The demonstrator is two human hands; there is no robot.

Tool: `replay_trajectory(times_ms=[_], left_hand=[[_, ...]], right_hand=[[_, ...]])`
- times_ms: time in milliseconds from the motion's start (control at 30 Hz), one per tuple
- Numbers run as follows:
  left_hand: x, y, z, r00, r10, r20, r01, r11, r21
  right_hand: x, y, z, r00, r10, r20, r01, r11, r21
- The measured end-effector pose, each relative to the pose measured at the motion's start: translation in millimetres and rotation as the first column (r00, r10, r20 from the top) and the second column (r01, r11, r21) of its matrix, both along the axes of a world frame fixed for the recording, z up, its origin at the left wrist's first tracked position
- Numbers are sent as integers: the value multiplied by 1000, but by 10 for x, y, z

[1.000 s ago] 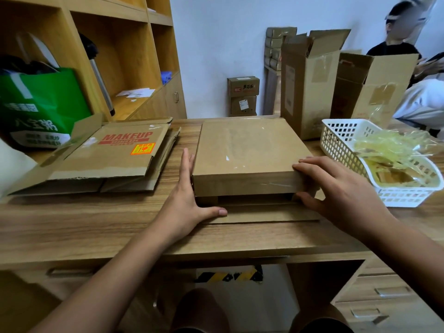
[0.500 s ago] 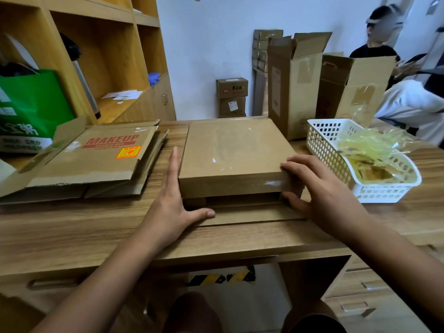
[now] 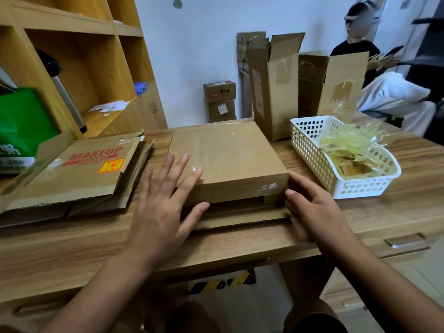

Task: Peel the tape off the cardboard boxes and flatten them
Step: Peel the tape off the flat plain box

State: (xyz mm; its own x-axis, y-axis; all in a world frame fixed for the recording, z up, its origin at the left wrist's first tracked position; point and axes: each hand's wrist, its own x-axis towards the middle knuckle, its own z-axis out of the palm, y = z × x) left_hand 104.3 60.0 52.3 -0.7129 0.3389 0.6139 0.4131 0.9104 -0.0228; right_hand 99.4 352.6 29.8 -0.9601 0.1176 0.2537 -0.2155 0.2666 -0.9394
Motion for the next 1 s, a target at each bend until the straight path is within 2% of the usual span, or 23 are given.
replay_trajectory(times_ms=[167, 367, 500, 600, 733, 1000], left_hand=[[-2, 312, 204, 992, -99, 72, 99, 995, -1], [-141, 450, 267, 958, -169, 231, 160, 985, 57], [-235, 349, 212, 944, -252, 212, 214, 959, 186], [-278, 306, 189, 934, -296, 200, 243, 937, 250], [-290, 292, 162, 936, -312, 164, 264, 929, 261], [-329, 300, 81, 949, -305, 73, 276, 923, 268]], right_hand=[[83, -92, -23, 996, 91, -20, -92, 990, -106], [215, -145, -33, 976, 204, -78, -202, 979, 25], [229, -99, -51, 970, 229, -85, -223, 971, 82], [213, -103, -55, 971, 223, -84, -222, 975, 27], [157, -174, -23, 973, 185, -137, -200, 974, -104], [132, -273, -24, 971, 150, -184, -172, 978, -114]])
